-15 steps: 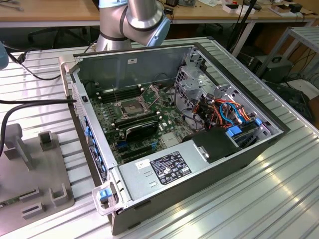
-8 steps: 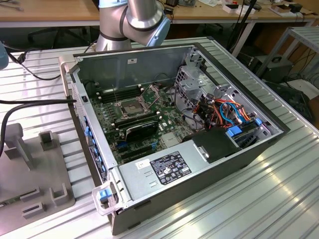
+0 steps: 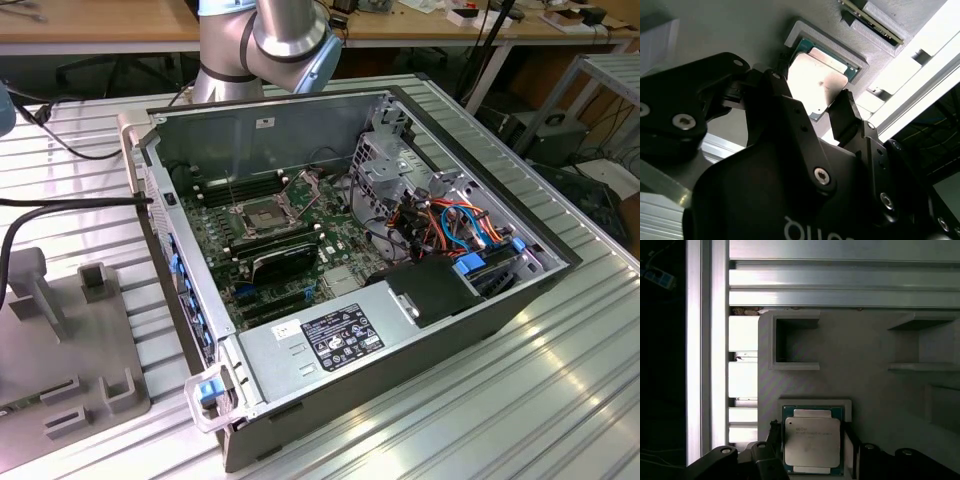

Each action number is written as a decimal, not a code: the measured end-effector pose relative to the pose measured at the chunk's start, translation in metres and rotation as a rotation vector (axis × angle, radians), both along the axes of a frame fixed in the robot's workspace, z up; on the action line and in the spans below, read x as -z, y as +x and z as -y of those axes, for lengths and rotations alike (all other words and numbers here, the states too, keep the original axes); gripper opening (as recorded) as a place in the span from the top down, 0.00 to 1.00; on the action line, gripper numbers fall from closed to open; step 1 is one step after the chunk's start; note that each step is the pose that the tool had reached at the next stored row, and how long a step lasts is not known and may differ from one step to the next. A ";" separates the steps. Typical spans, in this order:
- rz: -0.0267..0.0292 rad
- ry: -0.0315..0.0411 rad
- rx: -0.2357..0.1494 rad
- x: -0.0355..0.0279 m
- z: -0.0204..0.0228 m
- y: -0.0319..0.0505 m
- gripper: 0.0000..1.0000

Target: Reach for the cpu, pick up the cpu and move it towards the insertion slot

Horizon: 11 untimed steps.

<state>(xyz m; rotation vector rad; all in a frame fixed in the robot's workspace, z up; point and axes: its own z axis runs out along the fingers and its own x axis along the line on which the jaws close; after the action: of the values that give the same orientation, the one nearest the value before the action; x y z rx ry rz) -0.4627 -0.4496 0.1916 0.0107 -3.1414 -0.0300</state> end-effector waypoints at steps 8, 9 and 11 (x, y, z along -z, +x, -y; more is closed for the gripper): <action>-0.0003 -0.0001 0.000 0.0026 0.0003 0.0002 0.43; -0.0002 -0.0001 0.000 0.0027 0.0003 0.0002 0.45; -0.0001 0.0000 0.000 0.0028 0.0003 0.0002 0.45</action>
<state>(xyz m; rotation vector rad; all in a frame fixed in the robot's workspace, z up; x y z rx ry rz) -0.4625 -0.4500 0.1888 0.0107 -3.1412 -0.0299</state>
